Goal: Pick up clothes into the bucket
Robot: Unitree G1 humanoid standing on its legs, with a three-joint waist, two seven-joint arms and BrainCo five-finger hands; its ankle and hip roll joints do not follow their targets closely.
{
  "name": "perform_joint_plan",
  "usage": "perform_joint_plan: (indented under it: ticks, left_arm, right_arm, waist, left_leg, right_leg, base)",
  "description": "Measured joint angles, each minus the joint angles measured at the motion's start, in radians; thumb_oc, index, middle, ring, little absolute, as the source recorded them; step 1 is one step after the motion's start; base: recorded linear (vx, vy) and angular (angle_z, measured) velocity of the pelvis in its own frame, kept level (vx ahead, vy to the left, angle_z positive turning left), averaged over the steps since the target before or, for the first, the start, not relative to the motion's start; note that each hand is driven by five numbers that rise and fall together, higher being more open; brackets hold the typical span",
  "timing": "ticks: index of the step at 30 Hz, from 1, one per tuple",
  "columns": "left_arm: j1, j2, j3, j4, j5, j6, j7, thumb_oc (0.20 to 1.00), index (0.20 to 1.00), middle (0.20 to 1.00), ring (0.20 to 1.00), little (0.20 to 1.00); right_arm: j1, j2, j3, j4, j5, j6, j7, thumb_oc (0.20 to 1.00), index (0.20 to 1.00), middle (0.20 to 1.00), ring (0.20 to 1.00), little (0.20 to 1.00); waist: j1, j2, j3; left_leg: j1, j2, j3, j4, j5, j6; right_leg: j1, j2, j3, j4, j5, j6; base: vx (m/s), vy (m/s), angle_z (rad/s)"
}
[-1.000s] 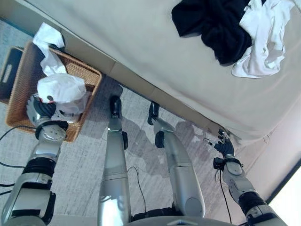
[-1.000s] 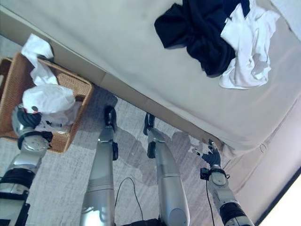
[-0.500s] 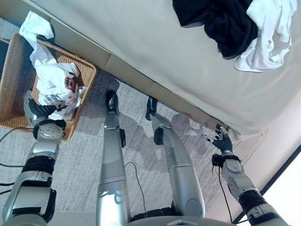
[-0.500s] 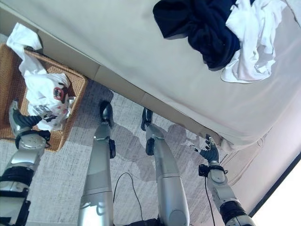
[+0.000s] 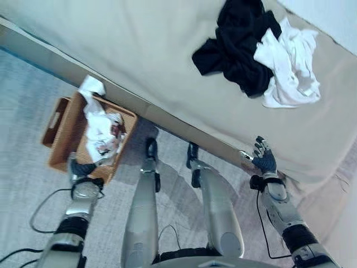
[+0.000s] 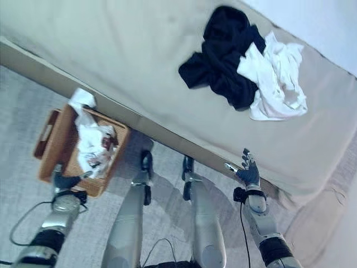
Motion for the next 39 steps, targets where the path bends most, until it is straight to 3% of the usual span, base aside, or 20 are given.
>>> perform_joint_plan:
  ticks: [6,10,11,13,15,20,27,35,39]
  left_arm:
    - [0.034,-0.089,-0.163,0.083,0.003,-0.039,-0.144,1.0,1.0,1.0,1.0,1.0]
    - [0.055,-0.122,-0.231,0.1,0.098,-0.035,-0.23,1.0,1.0,1.0,1.0,1.0]
    - [0.063,-0.123,-0.264,0.102,0.122,-0.035,-0.245,1.0,1.0,1.0,1.0,1.0]
    - [0.105,-0.151,-0.333,0.074,0.189,-0.039,-0.3,1.0,1.0,1.0,1.0,1.0]
    - [0.135,-0.18,-0.33,0.068,0.214,-0.038,-0.327,1.0,1.0,1.0,1.0,1.0]
    - [0.184,-0.202,-0.311,0.128,0.25,-0.036,-0.343,1.0,1.0,1.0,1.0,1.0]
    - [0.257,-0.211,-0.187,0.271,0.289,-0.016,-0.32,1.0,1.0,1.0,1.0,1.0]
    - [0.334,-0.209,-0.122,0.339,0.279,0.001,-0.271,1.0,1.0,1.0,1.0,1.0]
    - [0.318,-0.21,-0.13,0.324,0.266,0.003,-0.252,1.0,1.0,1.0,1.0,1.0]
  right_arm:
    - [0.011,0.011,-0.017,0.01,-0.041,-0.011,0.011,1.0,1.0,1.0,1.0,1.0]
    - [0.013,0.029,-0.04,0.041,-0.067,-0.008,0.03,1.0,1.0,1.0,1.0,1.0]
    - [0.016,0.036,-0.039,0.054,-0.068,-0.007,0.033,1.0,1.0,1.0,1.0,1.0]
    - [0.051,0.037,-0.035,0.063,-0.095,-0.004,0.055,1.0,1.0,1.0,1.0,1.0]
    - [0.048,0.016,-0.02,0.067,-0.143,0.024,0.072,1.0,1.0,1.0,1.0,1.0]
    - [0.062,-0.069,0.001,0.066,-0.318,0.056,0.083,1.0,1.0,1.0,1.0,1.0]
    - [0.052,-0.157,-0.003,0.066,-0.5,0.083,0.06,1.0,1.0,1.0,1.0,1.0]
    - [-0.016,-0.219,-0.013,0.113,-0.57,0.113,-0.009,1.0,1.0,1.0,1.0,1.0]
    - [-0.16,-0.272,-0.043,0.215,-0.626,0.149,-0.093,1.0,1.0,1.0,1.0,1.0]
  waist:
    - [-0.008,0.07,-0.013]
    - [-0.038,0.108,-0.029]
    - [-0.036,0.116,-0.039]
    - [-0.035,0.156,-0.12]
    - [-0.052,0.18,-0.154]
    - [-0.056,0.186,-0.262]
    - [-0.045,0.209,-0.325]
    - [-0.013,0.238,-0.332]
    - [0.0,0.252,-0.284]
  left_leg:
    - [0.294,-0.007,0.015,-0.161,0.027,-0.002]
    - [0.431,0.003,0.026,-0.244,0.041,-0.006]
    - [0.457,0.005,0.029,-0.256,0.043,-0.004]
    - [0.492,0.017,0.043,-0.276,0.036,-0.013]
    - [0.532,0.028,0.054,-0.288,0.036,-0.014]
    - [0.583,0.06,0.058,-0.287,0.028,-0.025]
    - [0.629,0.081,0.038,-0.284,0.029,-0.027]
    - [0.606,0.077,-0.005,-0.287,0.034,-0.037]
    - [0.518,0.068,-0.035,-0.281,0.051,-0.062]
  right_leg:
    - [0.241,-0.01,0.004,-0.071,-0.013,0.01]
    - [0.352,0.003,0.005,-0.109,-0.022,0.017]
    - [0.376,0.008,0.011,-0.12,-0.019,0.015]
    - [0.404,0.024,0.024,-0.15,-0.023,0.017]
    - [0.449,0.037,0.029,-0.174,-0.016,0.016]
    - [0.517,0.071,0.039,-0.226,-0.028,0.01]
    - [0.609,0.096,0.012,-0.293,-0.032,-0.01]
    - [0.609,0.092,-0.033,-0.297,-0.03,-0.011]
    - [0.5,0.076,-0.058,-0.214,-0.039,-0.024]
  base:
    - [0.1,-0.065,-0.03]
    - [0.17,-0.1,-0.09]
    - [0.12,-0.092,-0.26]
    - [0.11,-0.124,-0.26]
    - [0.11,-0.128,-0.18]
    - [0.09,-0.09,-0.1]
    - [0.09,-0.068,0.09]
    - [-0.04,-0.023,0.18]
    - [-0.1,0.011,0.18]
